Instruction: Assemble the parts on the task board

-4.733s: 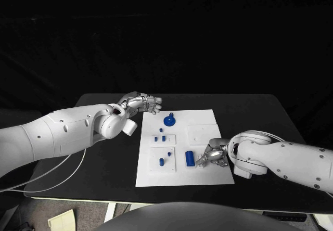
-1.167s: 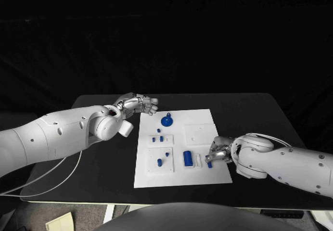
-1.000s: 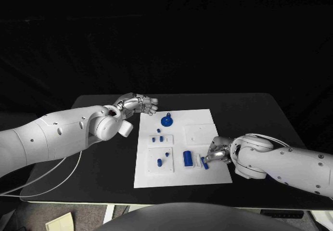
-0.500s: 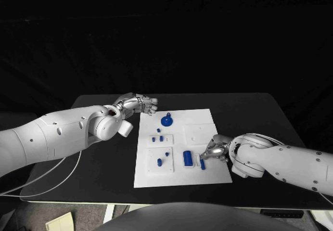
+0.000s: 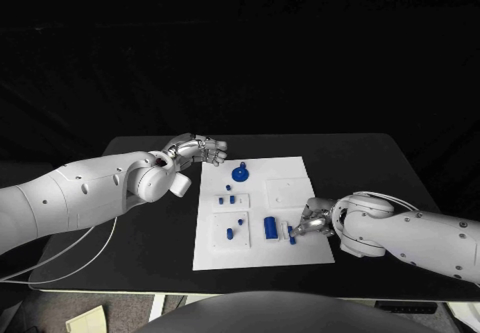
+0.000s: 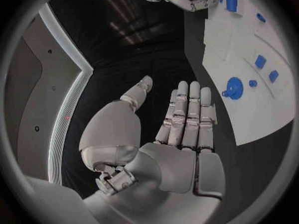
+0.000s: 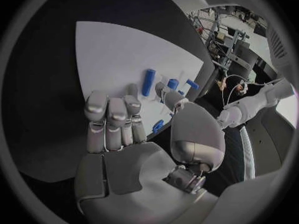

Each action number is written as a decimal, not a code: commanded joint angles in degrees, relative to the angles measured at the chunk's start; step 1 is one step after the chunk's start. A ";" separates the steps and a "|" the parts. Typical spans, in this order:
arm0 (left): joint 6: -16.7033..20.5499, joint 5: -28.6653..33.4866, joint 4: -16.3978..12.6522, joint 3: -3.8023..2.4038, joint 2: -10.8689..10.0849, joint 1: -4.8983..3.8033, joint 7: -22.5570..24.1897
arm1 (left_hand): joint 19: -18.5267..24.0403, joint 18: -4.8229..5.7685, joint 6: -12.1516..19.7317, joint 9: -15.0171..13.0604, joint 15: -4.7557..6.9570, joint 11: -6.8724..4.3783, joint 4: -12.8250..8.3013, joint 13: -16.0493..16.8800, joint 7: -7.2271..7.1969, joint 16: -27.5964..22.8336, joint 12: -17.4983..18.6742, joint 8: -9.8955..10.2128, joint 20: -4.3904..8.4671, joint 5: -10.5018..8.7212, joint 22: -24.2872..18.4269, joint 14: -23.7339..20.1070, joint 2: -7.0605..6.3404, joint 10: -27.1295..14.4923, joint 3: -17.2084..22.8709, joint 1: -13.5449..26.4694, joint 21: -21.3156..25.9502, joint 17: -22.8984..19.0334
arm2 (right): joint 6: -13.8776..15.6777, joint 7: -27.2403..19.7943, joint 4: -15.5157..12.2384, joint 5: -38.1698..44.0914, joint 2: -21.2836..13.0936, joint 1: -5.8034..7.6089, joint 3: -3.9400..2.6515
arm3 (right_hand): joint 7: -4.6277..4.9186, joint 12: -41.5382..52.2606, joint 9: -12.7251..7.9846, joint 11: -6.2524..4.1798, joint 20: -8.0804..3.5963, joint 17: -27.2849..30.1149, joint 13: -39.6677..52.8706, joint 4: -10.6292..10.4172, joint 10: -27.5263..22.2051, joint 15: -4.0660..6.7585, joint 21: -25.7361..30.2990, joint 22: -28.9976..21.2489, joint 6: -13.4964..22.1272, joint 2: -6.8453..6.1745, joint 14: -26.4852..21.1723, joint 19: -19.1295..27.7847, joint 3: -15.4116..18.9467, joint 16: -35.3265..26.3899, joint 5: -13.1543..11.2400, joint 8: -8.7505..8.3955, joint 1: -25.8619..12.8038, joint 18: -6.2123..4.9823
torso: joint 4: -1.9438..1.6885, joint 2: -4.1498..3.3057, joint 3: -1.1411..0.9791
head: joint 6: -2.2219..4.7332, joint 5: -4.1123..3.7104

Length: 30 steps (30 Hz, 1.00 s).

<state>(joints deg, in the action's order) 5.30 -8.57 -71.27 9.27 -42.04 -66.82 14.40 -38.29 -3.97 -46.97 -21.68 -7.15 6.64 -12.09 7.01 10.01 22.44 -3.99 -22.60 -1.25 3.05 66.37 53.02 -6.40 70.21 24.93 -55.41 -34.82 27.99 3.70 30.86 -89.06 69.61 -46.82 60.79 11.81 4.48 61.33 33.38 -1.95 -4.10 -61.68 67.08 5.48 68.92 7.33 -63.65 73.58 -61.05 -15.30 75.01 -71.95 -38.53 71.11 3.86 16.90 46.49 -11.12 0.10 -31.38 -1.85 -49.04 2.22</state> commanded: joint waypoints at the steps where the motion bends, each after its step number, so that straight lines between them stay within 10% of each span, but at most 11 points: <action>1: -0.88 0.34 -0.13 -0.05 0.07 -0.05 0.32 | -0.13 -0.88 0.32 0.07 -0.29 -0.05 -0.22 -0.10 -0.10 -0.25 -0.18 -0.10 -0.44 -0.06 0.06 0.23 0.60 -0.24 -0.17 -0.17 0.18 0.10 | -4.13 1.22 0.11 3.90 0.05 -0.05 0.04 | -0.11 -0.31 -0.12 -0.01 0.01 -0.07 0.09 -0.38 0.09 0.35 0.01 0.05 -0.25 -0.51 -0.05 0.19 0.04 -0.16 -0.90 -0.39 -0.02 -3.88 | 0.02 0.00 0.00 | 0.02 -0.07; 30: -0.94 0.34 -0.08 -0.05 0.10 -0.05 0.27 | -0.15 -0.87 0.32 0.08 -0.30 -0.05 -0.21 -0.12 -0.10 -0.32 -0.18 -0.11 -0.45 -0.06 0.11 0.25 0.66 -0.24 -0.17 -0.18 0.23 0.17 | -5.03 2.29 1.43 9.54 2.68 -1.01 0.43 | -0.44 -0.20 0.32 -0.34 -0.41 -0.31 0.25 -0.99 0.62 0.68 -0.23 0.04 -0.73 0.73 -0.04 0.00 -2.05 -0.01 -1.04 -0.03 2.65 -3.88 | -0.07 -0.02 0.00 | -0.48 -0.19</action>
<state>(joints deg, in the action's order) 5.16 -8.57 -71.21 9.27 -42.01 -66.82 14.34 -38.29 -3.99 -46.97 -21.69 -7.14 6.64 -12.09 6.97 10.01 22.44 -3.99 -22.60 -1.25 3.05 66.40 53.03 -6.17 70.21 24.93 -55.64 -34.82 28.08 1.40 32.14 -87.84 76.01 -44.24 60.47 11.74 3.78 61.34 39.67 -2.05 -4.09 -61.90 67.25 4.60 69.23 7.75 -63.66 73.59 -61.78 -14.60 75.01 -71.93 -40.28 71.11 3.11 17.09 48.78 -11.13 0.02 -31.43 -1.83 -49.49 2.05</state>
